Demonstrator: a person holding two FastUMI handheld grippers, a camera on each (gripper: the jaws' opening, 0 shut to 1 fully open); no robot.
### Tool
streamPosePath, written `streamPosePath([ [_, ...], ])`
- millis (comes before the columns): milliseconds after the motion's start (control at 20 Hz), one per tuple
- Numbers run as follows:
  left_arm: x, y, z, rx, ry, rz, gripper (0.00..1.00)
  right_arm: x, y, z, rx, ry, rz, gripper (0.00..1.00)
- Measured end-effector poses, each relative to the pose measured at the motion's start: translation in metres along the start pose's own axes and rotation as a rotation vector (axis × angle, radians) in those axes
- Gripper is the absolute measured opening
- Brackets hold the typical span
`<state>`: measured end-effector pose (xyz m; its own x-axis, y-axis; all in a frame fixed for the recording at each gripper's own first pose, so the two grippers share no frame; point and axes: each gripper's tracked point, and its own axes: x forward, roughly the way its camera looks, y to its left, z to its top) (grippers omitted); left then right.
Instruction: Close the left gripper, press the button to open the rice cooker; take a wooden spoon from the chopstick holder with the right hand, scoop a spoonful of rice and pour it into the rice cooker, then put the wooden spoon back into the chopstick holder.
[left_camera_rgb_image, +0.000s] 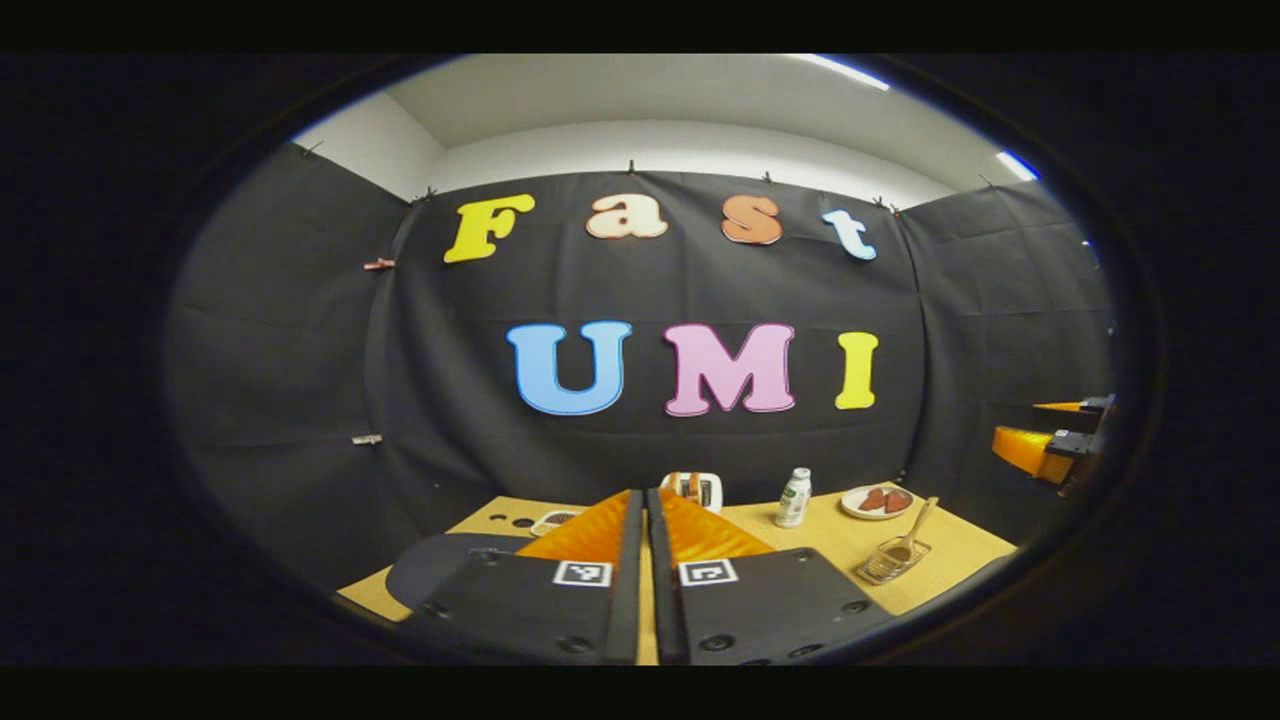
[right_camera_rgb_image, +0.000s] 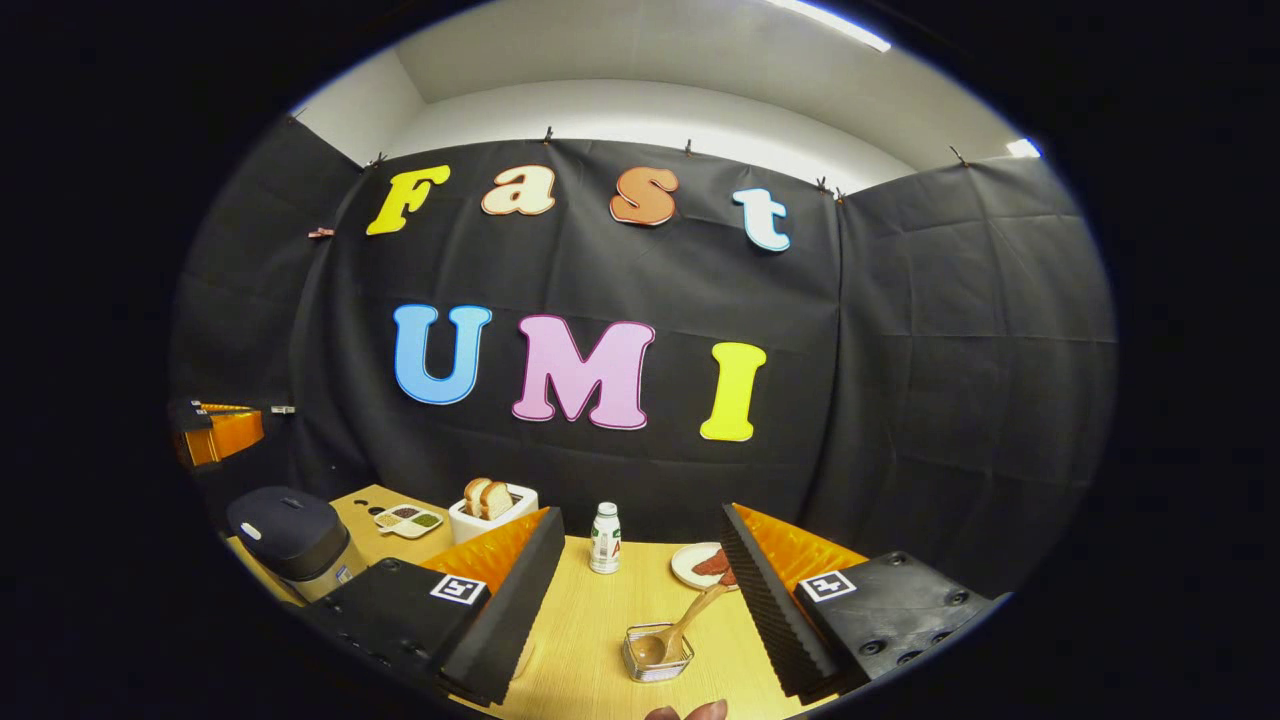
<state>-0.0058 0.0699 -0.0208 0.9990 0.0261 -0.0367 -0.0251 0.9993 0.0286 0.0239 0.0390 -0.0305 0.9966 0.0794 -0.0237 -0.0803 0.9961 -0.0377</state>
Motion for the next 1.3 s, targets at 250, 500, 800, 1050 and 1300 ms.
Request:
streamPosePath([
  [250,-0.010,0.064,-0.047,-0.047,0.134,0.064,0.08,-0.005,0.001,0.000,-0.016,-0.004,-0.001,0.98],
  [500,-0.019,0.116,-0.102,-0.064,0.288,0.114,0.08,-0.008,0.002,-0.008,-0.021,0.016,-0.004,0.97],
  [800,-0.025,0.141,-0.157,-0.137,0.441,0.126,0.06,-0.007,0.002,-0.010,-0.031,0.019,-0.005,0.98],
  [1050,-0.023,0.152,-0.187,-0.165,0.525,0.133,0.08,-0.006,-0.003,-0.011,-0.044,0.021,-0.016,0.98],
  [1300,-0.019,0.151,-0.194,-0.144,0.551,0.115,0.08,-0.007,-0.010,-0.014,-0.048,0.030,-0.036,0.97],
])
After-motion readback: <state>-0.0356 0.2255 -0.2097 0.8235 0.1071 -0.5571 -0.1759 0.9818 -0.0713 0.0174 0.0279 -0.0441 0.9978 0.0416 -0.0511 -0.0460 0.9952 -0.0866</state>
